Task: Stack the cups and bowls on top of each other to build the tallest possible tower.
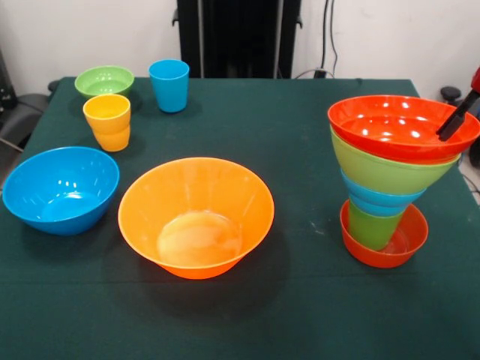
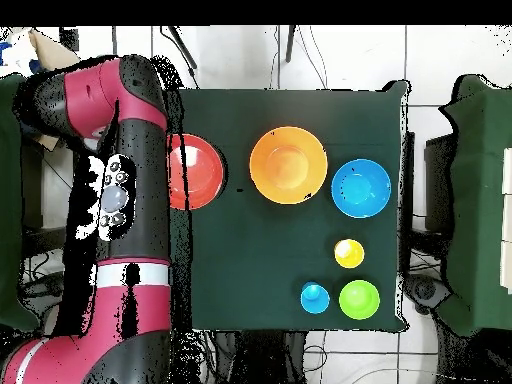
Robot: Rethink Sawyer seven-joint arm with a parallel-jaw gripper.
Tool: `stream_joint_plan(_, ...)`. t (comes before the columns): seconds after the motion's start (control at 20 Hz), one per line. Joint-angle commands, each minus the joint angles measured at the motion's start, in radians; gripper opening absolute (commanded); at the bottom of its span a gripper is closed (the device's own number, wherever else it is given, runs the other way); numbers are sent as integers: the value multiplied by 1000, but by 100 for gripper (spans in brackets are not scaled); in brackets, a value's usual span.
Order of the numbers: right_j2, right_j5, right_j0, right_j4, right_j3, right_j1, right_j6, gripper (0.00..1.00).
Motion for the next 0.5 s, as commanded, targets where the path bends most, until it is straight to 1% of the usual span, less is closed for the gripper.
stream_joint_plan(0.05, 110, -33, -10, -7, 108, -8, -70, 100)
stream_joint_plan(0.5, 108, -20, -1, -13, 99, -9, -56, 100)
